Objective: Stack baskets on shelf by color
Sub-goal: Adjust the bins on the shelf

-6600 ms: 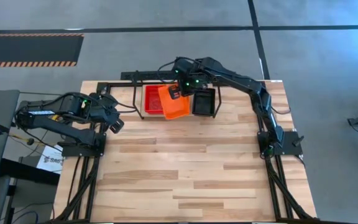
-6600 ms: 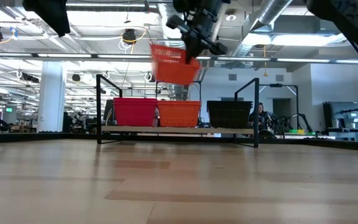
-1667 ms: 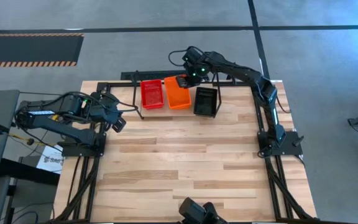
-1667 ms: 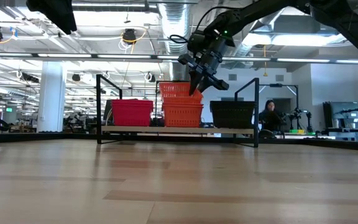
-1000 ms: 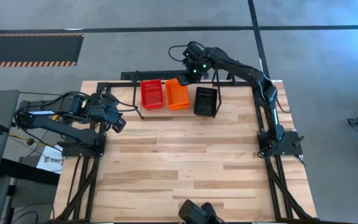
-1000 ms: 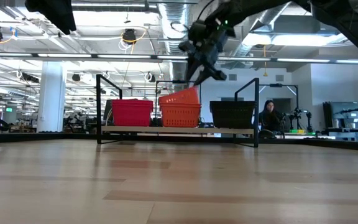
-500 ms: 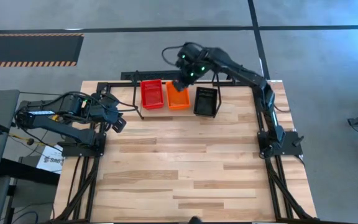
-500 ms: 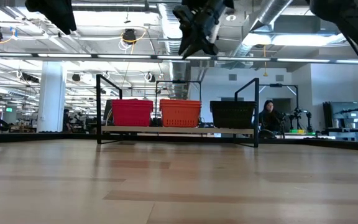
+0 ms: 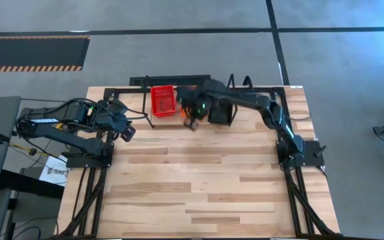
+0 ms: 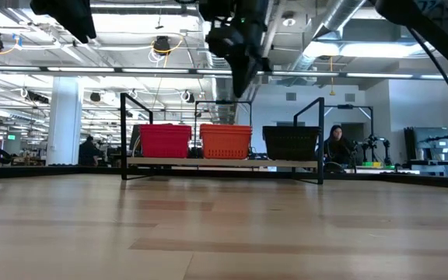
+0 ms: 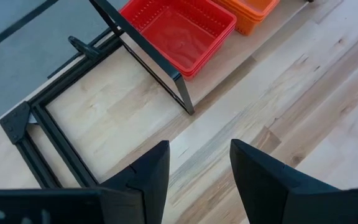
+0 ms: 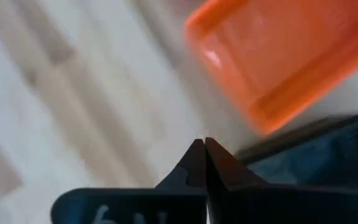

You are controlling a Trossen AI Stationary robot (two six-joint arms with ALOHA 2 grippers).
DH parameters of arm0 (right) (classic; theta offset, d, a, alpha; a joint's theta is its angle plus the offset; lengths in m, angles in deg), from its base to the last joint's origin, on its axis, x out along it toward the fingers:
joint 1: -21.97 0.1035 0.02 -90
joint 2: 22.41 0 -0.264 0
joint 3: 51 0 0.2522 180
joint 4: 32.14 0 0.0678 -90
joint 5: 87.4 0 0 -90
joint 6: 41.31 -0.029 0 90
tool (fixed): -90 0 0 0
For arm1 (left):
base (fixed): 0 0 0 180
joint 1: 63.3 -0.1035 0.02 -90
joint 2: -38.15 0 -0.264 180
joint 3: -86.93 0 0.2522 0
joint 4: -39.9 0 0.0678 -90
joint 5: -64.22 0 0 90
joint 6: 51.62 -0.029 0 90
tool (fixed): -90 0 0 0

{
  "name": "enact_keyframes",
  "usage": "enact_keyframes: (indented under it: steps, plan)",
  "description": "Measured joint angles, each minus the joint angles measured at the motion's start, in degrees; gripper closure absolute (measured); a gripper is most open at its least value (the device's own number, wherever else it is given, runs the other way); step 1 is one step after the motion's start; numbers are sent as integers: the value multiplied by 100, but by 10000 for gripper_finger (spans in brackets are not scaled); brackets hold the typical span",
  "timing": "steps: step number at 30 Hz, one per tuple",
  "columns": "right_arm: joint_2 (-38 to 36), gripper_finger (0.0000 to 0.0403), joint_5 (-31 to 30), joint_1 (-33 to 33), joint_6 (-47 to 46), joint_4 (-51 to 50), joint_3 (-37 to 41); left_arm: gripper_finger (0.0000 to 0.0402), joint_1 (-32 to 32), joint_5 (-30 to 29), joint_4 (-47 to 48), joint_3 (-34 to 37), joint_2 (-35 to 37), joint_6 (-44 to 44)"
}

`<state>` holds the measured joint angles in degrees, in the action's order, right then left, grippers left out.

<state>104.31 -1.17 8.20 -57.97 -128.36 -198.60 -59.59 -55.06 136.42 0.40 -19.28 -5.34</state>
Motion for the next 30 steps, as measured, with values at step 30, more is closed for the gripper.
enact_keyframes:
  steps: [30]
  plan:
    - [-538, 402, -1580, -860, -276, -95, 1781, 244, 1, 41, -24, 0, -2, -2]
